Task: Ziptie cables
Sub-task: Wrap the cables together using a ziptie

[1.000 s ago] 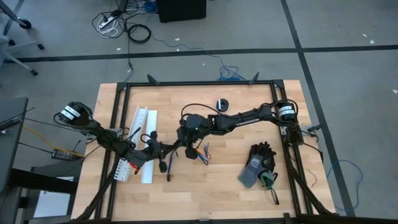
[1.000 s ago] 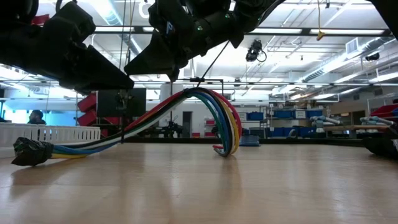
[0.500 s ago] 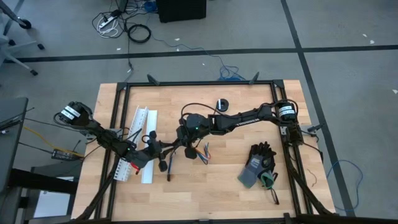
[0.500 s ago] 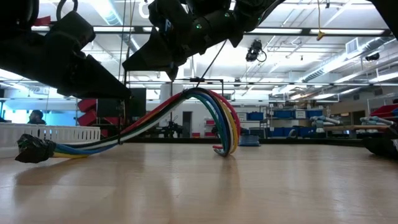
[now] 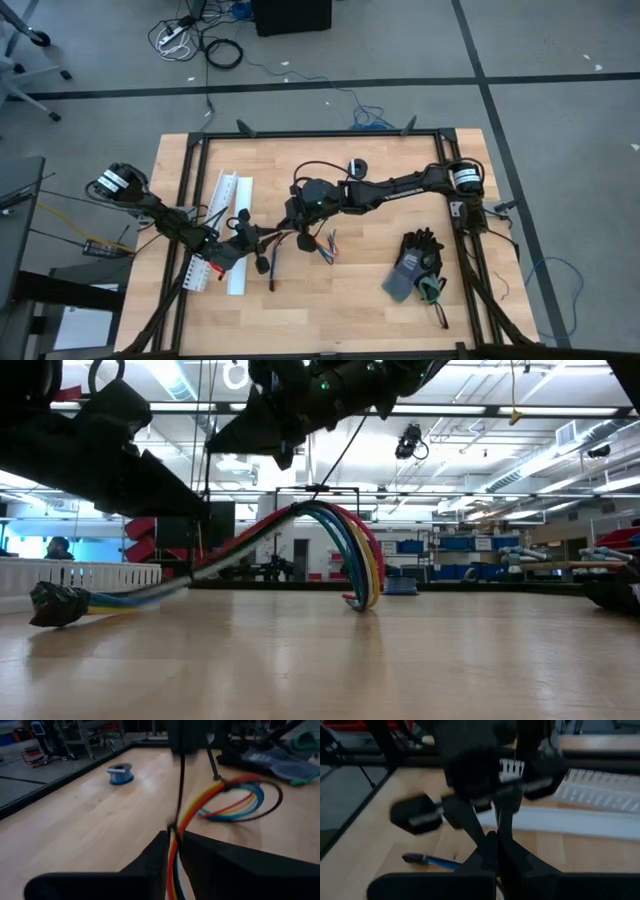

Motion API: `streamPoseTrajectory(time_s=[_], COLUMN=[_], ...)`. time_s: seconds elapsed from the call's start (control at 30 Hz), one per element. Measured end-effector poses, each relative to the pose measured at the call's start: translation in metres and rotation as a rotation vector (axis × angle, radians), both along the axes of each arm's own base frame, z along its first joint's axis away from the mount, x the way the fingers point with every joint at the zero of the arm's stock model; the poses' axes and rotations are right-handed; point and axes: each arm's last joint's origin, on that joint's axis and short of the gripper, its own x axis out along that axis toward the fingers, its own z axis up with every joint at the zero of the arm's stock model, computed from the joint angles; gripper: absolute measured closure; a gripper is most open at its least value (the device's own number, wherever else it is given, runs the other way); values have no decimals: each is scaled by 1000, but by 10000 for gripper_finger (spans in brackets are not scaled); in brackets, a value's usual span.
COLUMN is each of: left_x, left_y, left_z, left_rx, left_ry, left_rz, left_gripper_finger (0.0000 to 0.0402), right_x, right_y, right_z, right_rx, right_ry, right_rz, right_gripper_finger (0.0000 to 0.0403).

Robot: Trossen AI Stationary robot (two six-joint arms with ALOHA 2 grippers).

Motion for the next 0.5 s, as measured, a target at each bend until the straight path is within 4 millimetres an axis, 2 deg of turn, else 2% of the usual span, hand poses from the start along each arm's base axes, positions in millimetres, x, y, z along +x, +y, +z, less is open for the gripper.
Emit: streamPoseTrajectory(time_s=[0.2,0.37,0.5], left_x=[-1,-1,0], left_y=[0,0,-3], left_z=[-2,-2,-2], left_rx=[6,3,1], left_ry=[19,20,46], left_rz=[-7,-18,-104], left_gripper_finger=[360,356,328], right_x=[-4,-6,-9], right_y=[0,0,0], right_z=[13,12,7], right_rx=[-4,-2,6], right_ry=[-22,6,65], right_rz=[-8,-9,4], right_gripper_finger=[403,403,402])
